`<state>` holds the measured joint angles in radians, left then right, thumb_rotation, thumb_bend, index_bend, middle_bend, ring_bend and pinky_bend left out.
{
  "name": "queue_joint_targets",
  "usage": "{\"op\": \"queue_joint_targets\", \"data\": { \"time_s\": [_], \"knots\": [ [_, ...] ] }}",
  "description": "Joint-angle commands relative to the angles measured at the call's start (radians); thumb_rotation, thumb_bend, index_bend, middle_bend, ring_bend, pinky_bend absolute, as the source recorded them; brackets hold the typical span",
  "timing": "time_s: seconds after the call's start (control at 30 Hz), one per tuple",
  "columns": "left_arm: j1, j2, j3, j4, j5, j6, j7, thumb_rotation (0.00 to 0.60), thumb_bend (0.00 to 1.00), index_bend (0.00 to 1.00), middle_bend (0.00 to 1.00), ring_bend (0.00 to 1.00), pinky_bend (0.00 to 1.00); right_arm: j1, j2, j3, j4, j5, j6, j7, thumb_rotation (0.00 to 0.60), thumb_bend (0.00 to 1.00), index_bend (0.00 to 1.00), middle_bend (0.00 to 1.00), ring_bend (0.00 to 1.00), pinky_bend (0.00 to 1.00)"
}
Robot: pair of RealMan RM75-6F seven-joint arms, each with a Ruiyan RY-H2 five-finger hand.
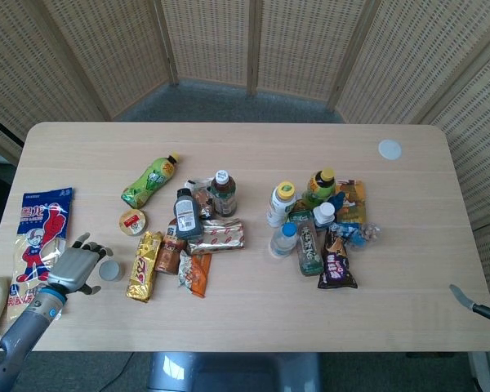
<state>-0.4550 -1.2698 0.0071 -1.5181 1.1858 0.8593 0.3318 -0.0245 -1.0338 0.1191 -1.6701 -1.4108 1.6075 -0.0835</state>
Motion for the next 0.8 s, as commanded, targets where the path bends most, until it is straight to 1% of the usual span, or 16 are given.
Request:
{"op": "queue_joint_targets", "data": {
  "time_s": [0.03,0.1,0.37,0.47,0.53,0.6,0.67,0.73,0.8],
  "knots": [
    [-0.010,-0.019,0.001,0.015,-0.015,-0.005,0.019,0.600,0.24,0.26,0.30,0.22,0.00,-0.004,0.003,0.000,-0.002,0.001,0.005,0.002,0.263,0.15,0.00,0.00,0.00,0.00],
    [-0.016,-0.032,-0.001,0.018,-0.021,-0.003,0.029,0.600,0.24,0.27,0.30,0.22,0.00,-0.010,0.006,0.000,-0.003,0.002,0.010,0.007,0.261,0.15,0.00,0.00,0.00,0.00],
    [-0.028,-0.066,-0.002,0.033,-0.031,0.014,0.052,0.600,0.24,0.34,0.38,0.35,0.00,-0.021,0.011,0.000,-0.005,0.003,0.020,0.015,0.262,0.15,0.00,0.00,0.00,0.00],
    [-0.028,-0.076,0.001,0.038,-0.034,0.025,0.062,0.600,0.24,0.39,0.43,0.40,0.00,-0.024,0.010,0.000,-0.003,0.005,0.021,0.017,0.263,0.15,0.00,0.00,0.00,0.00],
    [-0.028,-0.084,0.002,0.043,-0.035,0.033,0.068,0.600,0.23,0.45,0.49,0.46,0.00,-0.025,0.010,0.001,0.000,0.006,0.022,0.019,0.261,0.15,0.00,0.00,0.00,0.00],
    [-0.028,-0.093,0.003,0.048,-0.037,0.040,0.076,0.600,0.23,0.50,0.53,0.51,0.03,-0.027,0.009,0.002,0.001,0.006,0.024,0.024,0.261,0.15,0.00,0.00,0.00,0.00],
    [-0.029,-0.099,0.005,0.051,-0.041,0.042,0.085,0.600,0.23,0.55,0.56,0.56,0.08,-0.030,0.009,0.002,0.003,0.007,0.026,0.027,0.259,0.15,0.00,0.00,0.00,0.00],
    [-0.033,-0.102,0.006,0.051,-0.050,0.042,0.097,0.600,0.23,0.58,0.58,0.58,0.12,-0.031,0.009,0.003,0.005,0.008,0.027,0.030,0.263,0.15,0.00,0.00,0.00,0.00],
    [-0.035,-0.100,0.003,0.045,-0.059,0.043,0.101,0.600,0.23,0.60,0.61,0.61,0.13,-0.033,0.008,0.003,0.008,0.008,0.027,0.032,0.262,0.15,0.00,0.00,0.00,0.00]
  ]
}}
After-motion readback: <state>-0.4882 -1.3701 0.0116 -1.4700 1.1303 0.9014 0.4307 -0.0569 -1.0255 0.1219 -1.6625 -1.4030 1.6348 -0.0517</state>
